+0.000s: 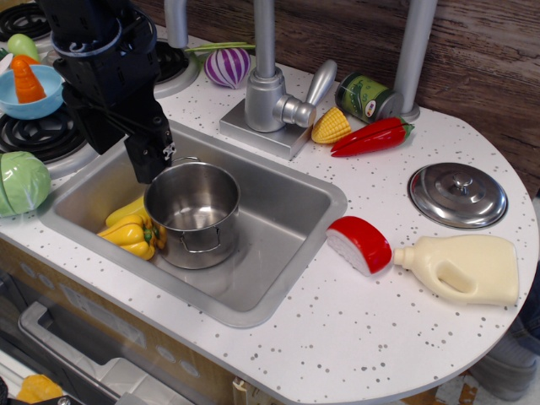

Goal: Put lid on pot or pan

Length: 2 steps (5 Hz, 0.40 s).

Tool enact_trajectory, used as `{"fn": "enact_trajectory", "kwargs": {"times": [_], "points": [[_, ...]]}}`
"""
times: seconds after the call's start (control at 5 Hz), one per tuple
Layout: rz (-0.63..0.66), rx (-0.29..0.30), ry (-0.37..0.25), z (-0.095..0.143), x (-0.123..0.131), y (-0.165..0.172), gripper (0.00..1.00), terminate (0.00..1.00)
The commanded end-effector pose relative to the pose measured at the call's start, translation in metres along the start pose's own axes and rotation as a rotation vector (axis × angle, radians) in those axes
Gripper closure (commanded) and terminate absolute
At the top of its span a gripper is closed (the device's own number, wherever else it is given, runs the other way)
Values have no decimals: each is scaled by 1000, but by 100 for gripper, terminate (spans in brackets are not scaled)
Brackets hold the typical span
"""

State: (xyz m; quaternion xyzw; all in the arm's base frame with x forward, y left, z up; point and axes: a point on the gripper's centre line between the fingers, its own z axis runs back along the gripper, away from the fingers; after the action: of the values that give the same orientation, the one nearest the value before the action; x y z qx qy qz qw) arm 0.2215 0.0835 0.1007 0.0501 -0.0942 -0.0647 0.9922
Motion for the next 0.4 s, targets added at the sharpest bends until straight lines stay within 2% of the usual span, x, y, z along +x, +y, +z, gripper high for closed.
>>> {"fn": "enact_trajectory", "kwargs": {"times": [0.0,0.2], "points": [[0,0,0,0,0,0,0,0],[-24,15,-11,3,39,-22,0,0]]}}
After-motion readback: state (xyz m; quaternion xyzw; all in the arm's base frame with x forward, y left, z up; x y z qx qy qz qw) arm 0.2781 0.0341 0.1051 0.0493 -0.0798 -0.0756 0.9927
